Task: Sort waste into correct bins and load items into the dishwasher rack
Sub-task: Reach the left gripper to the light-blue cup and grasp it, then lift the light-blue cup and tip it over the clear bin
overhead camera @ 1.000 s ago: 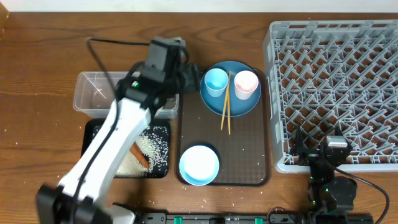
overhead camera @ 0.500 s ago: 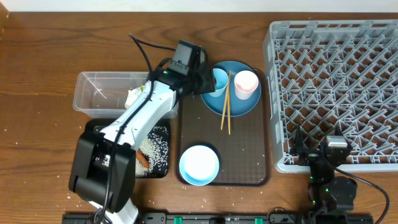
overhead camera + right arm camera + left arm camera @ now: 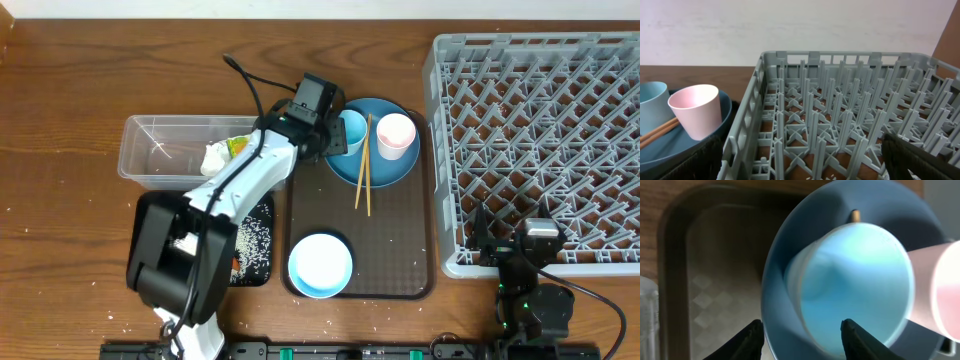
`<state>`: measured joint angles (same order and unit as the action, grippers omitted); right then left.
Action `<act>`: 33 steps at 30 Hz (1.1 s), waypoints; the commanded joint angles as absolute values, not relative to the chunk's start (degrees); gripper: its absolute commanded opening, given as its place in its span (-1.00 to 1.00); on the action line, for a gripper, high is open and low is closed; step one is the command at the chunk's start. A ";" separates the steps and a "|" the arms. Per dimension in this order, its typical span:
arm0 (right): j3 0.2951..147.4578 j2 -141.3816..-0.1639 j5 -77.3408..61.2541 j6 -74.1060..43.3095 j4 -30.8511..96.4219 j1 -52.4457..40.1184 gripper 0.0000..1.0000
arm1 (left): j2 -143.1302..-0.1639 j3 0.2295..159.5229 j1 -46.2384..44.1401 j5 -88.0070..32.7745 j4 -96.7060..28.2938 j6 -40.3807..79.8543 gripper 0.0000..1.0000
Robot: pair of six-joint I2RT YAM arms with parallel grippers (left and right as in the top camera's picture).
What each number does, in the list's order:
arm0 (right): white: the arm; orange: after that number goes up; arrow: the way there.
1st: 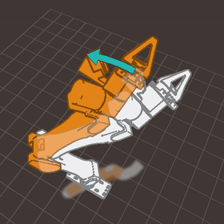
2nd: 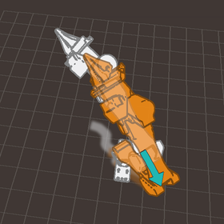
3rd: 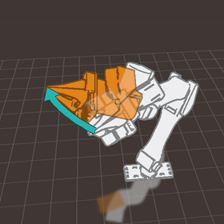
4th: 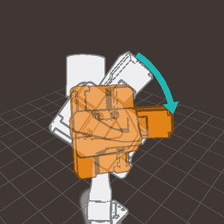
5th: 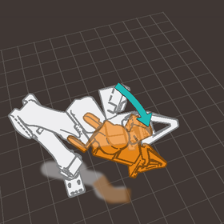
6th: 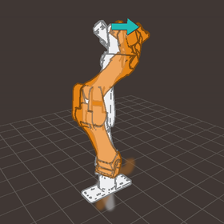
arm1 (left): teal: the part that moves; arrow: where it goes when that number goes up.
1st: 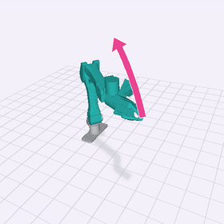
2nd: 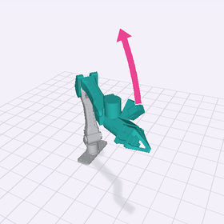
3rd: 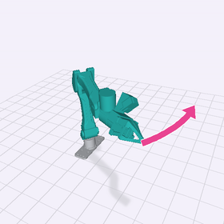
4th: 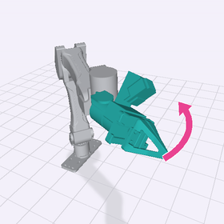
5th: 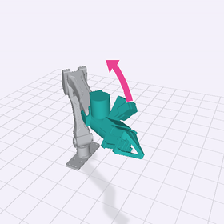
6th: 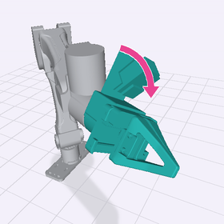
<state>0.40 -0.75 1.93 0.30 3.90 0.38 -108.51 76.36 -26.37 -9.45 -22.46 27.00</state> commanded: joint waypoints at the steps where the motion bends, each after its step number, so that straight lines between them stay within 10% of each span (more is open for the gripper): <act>1: 0.32 -0.71 2.09 0.49 4.10 -0.40 0.98 | -109.34 77.06 -26.41 -8.08 -21.41 26.68 -0.19; 8: 0.32 -0.71 2.09 0.49 4.10 -0.40 0.98 | -108.86 77.12 -26.39 -8.10 -20.01 26.70 -0.88; 26: 0.32 -0.71 2.09 0.49 4.10 -0.40 0.98 | -88.92 77.34 -20.08 -13.43 -25.91 28.88 -0.88; 33: 0.32 -0.71 2.09 0.49 4.10 -0.40 0.99 | -78.28 77.38 -5.74 -51.22 -29.30 37.91 -0.88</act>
<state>0.40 -0.73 1.93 0.30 3.88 0.38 -80.07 76.49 -10.83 -29.08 -29.08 32.88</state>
